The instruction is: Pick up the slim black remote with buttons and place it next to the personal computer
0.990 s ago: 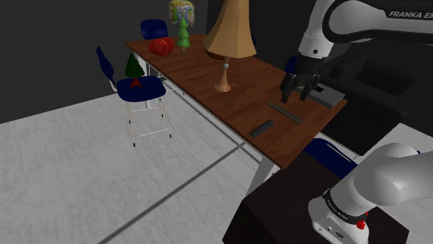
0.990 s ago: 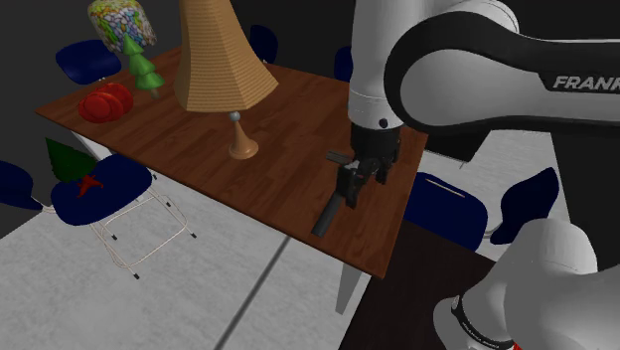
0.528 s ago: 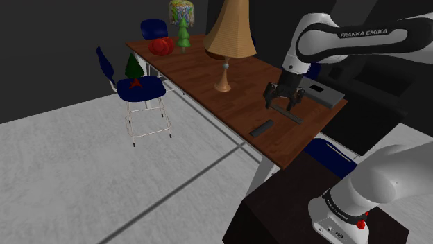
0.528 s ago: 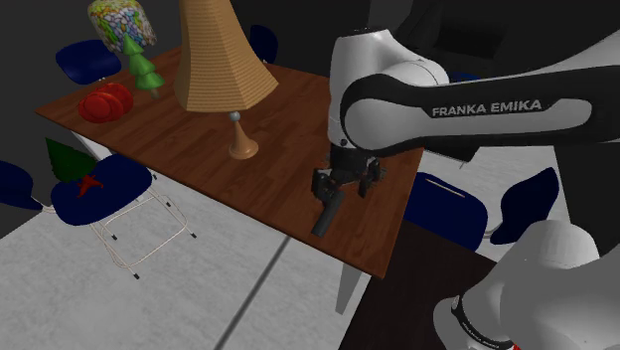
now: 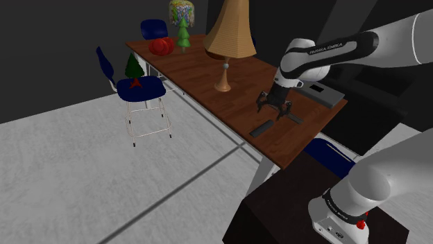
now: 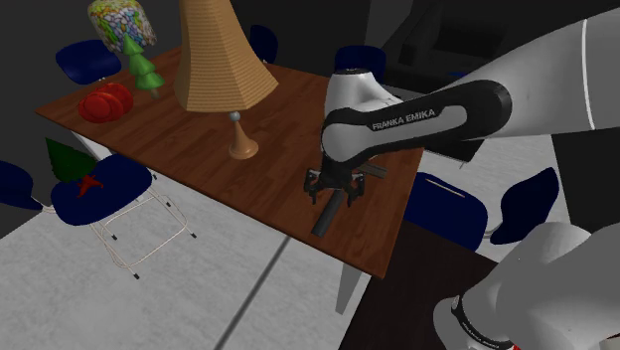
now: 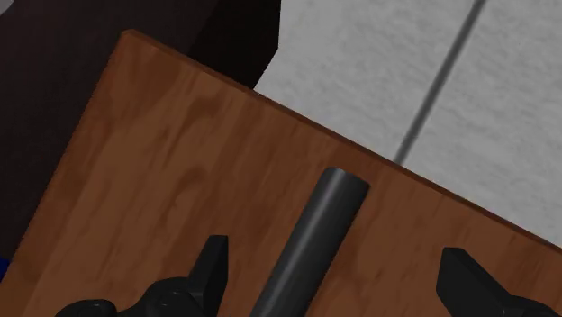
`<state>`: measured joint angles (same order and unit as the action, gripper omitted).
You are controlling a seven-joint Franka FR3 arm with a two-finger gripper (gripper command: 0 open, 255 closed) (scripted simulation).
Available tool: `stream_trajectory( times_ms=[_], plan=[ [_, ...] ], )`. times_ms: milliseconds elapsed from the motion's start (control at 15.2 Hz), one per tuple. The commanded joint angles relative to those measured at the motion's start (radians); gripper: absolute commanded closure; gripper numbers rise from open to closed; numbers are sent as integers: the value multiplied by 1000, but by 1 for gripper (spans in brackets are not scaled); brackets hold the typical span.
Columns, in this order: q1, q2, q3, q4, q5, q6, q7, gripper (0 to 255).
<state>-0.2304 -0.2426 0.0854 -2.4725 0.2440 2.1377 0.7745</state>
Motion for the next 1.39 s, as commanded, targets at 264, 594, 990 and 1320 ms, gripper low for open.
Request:
stream_trajectory(
  times_ms=[264,594,990,1320],
  plan=[
    [-50,184,-25,-4,65,207,171,0],
    [-56,272,-30,-15,108,311,206,0],
    [-48,326,-20,-24,134,374,189,0],
    [-48,327,-20,-24,134,374,189,0]
  ],
)
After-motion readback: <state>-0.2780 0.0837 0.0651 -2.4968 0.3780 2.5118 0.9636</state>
